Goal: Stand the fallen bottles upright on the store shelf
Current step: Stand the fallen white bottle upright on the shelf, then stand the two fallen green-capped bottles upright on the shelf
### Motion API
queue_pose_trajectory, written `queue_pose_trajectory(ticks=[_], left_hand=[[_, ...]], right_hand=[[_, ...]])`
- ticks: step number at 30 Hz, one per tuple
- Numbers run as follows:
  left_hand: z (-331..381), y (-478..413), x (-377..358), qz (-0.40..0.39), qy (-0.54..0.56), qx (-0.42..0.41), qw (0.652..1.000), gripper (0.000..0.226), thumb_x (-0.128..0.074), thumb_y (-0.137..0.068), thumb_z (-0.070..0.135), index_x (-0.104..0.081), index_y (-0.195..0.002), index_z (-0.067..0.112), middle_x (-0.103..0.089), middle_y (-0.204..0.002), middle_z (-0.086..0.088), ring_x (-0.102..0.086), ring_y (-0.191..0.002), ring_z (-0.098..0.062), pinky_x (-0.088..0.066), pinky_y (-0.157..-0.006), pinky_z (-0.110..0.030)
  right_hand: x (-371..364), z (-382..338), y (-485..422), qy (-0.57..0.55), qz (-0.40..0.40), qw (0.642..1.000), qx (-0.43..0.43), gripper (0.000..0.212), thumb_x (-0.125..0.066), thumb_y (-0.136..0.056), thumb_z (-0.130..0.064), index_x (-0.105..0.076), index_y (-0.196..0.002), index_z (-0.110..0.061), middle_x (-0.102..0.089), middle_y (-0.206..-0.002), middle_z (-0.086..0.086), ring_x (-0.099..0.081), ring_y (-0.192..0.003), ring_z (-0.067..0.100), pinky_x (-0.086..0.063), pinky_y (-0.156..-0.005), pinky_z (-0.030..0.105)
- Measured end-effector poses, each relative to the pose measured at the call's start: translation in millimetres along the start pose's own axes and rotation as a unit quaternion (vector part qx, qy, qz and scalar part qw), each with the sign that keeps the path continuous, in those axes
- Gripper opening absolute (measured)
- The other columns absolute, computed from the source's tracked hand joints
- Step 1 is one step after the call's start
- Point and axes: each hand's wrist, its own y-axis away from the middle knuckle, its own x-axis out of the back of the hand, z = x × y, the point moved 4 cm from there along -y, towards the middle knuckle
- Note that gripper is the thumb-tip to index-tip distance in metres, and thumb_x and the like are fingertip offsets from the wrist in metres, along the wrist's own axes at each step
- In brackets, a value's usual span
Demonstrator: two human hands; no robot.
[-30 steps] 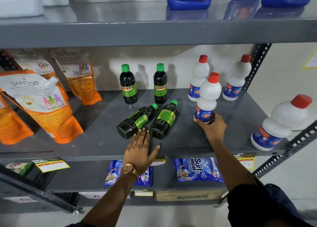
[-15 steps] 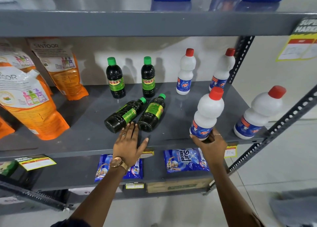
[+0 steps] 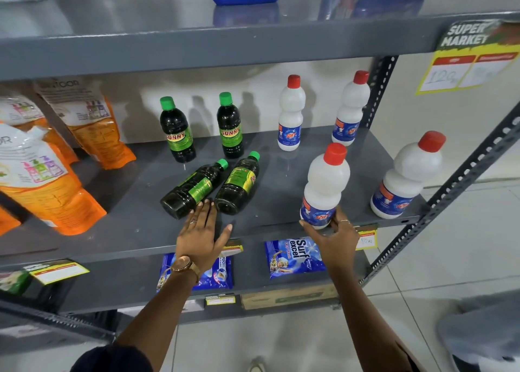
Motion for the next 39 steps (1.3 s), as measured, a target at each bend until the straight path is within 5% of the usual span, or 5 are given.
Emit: queue_pose_trajectory(ticks=[23, 26, 29, 32, 39], left_hand=[[-12.2, 8.5, 5.3, -0.034, 0.074, -0.094, 0.992, 0.093, -0.003, -0.081, 0.073, -0.018, -0.144, 0.006, -0.021, -0.153, -0.015, -0.012, -0.141, -0.026, -0.007, -0.113, -0.035], [-24.1, 29.4, 18.3, -0.036, 0.143, -0.169, 0.975, 0.078, -0.023, -0.087, 0.066, -0.022, -0.145, 0.013, -0.020, -0.154, -0.009, -0.011, -0.141, -0.022, -0.021, -0.113, -0.041], [-51.5, 46.3, 43.8, 0.062, 0.188, -0.182, 0.963, 0.061, -0.041, -0.091, 0.050, -0.035, -0.140, 0.014, -0.036, -0.147, -0.010, -0.026, -0.137, -0.022, -0.033, -0.106, -0.042], [-91.8, 39.2, 62.3, 0.121, 0.199, -0.104, 0.967, 0.059, -0.044, -0.089, 0.044, -0.037, -0.138, 0.012, -0.040, -0.143, -0.012, -0.030, -0.135, -0.024, -0.027, -0.107, -0.037], [-153.6, -3.3, 39.6, 0.011, 0.179, 0.026, 0.983, 0.053, -0.046, -0.090, 0.019, -0.033, -0.139, 0.003, -0.030, -0.147, -0.024, -0.027, -0.135, -0.038, -0.022, -0.110, -0.042]], right_hand=[[-11.8, -24.7, 12.0, -0.034, 0.020, 0.998, -0.046, 0.073, -0.083, -0.068, -0.030, -0.049, -0.131, -0.015, -0.066, -0.118, 0.002, -0.064, -0.104, 0.021, -0.047, -0.084, 0.019], [-23.9, -40.2, 45.8, -0.074, 0.126, 0.985, -0.095, 0.087, -0.080, -0.073, -0.034, -0.033, -0.144, -0.013, -0.050, -0.139, 0.008, -0.048, -0.126, 0.023, -0.039, -0.104, 0.032], [-53.9, -68.4, 91.4, -0.053, 0.194, 0.978, -0.050, 0.058, -0.070, -0.082, -0.034, -0.047, -0.129, -0.011, -0.052, -0.126, 0.012, -0.048, -0.119, 0.027, -0.043, -0.100, 0.050], [-101.0, -100.2, 83.0, -0.028, 0.063, 0.998, -0.009, 0.048, -0.065, -0.084, -0.043, -0.056, -0.118, -0.011, -0.057, -0.112, 0.006, -0.053, -0.106, 0.022, -0.047, -0.091, 0.042], [-176.9, -116.5, -24.2, 0.072, -0.119, 0.948, -0.287, 0.106, -0.069, -0.055, -0.071, -0.044, -0.135, -0.006, -0.052, -0.134, 0.016, -0.045, -0.125, 0.036, -0.039, -0.099, 0.042]])
